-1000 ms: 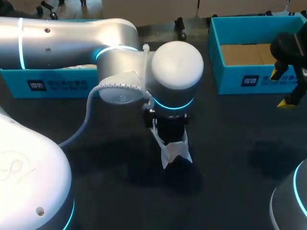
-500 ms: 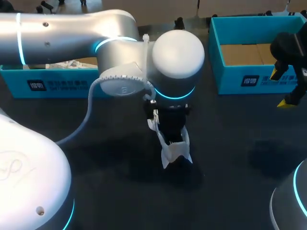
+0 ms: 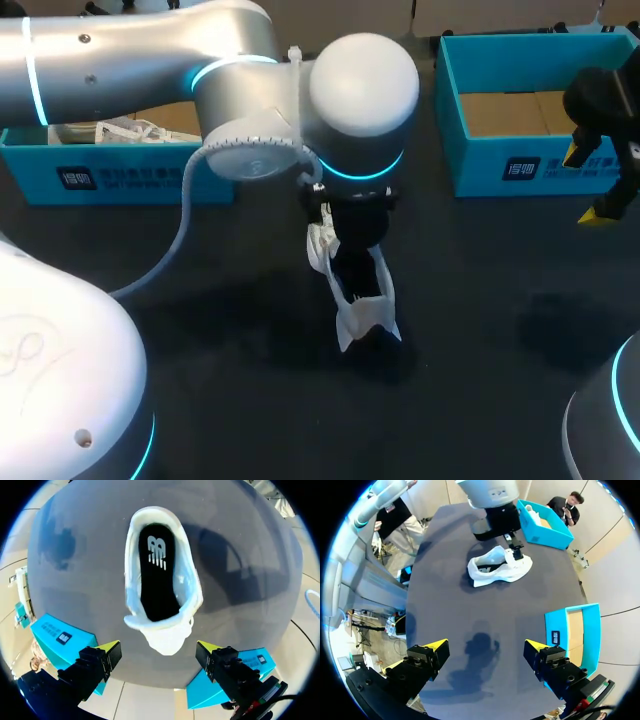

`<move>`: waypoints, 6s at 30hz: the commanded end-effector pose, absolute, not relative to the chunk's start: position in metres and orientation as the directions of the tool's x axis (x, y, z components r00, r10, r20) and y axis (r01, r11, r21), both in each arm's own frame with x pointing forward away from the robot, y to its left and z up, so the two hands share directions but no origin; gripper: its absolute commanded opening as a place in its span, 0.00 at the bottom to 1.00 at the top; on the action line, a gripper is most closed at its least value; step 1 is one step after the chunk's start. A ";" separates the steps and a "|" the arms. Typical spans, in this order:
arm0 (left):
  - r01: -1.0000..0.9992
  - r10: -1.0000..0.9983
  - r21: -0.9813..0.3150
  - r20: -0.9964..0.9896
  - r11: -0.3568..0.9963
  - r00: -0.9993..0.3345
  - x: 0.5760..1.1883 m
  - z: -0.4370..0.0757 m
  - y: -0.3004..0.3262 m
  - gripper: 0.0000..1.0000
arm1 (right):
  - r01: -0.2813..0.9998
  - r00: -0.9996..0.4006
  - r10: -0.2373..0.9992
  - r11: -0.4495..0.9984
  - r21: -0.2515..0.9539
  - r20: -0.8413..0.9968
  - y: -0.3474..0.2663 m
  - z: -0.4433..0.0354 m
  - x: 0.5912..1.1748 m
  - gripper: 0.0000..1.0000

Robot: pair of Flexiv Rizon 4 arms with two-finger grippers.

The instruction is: Take the shoe out of the shoebox, open the shoe tongue, remove and reinsert the insole, then place the shoe into the shoebox

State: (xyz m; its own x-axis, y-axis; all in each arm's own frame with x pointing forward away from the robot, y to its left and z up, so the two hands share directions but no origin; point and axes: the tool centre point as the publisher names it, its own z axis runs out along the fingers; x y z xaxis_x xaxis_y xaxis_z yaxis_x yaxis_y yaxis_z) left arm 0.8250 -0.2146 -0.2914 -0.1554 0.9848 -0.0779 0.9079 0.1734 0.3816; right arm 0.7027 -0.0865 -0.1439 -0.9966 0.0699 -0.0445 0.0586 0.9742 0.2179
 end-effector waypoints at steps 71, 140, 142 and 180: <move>0.924 0.963 0.274 -0.060 0.268 -0.262 0.775 -0.328 -0.216 0.46 | 0.059 -0.997 0.070 0.975 0.216 -0.041 -0.086 -0.144 0.704 1.00; 0.147 0.117 -0.093 -0.271 0.985 -0.955 0.702 -0.297 -0.168 1.00 | 0.059 -0.997 0.070 0.975 0.216 -0.041 -0.086 -0.144 0.704 1.00; 0.127 0.095 -0.114 -0.250 0.985 -0.964 0.701 -0.296 -0.169 1.00 | 0.059 -0.997 0.070 0.975 0.216 -0.041 -0.086 -0.144 0.704 1.00; -0.071 -0.093 -0.180 -0.119 0.981 -0.989 0.666 -0.377 -0.243 1.00 | 0.059 -0.997 0.070 0.975 0.216 -0.041 -0.086 -0.144 0.704 1.00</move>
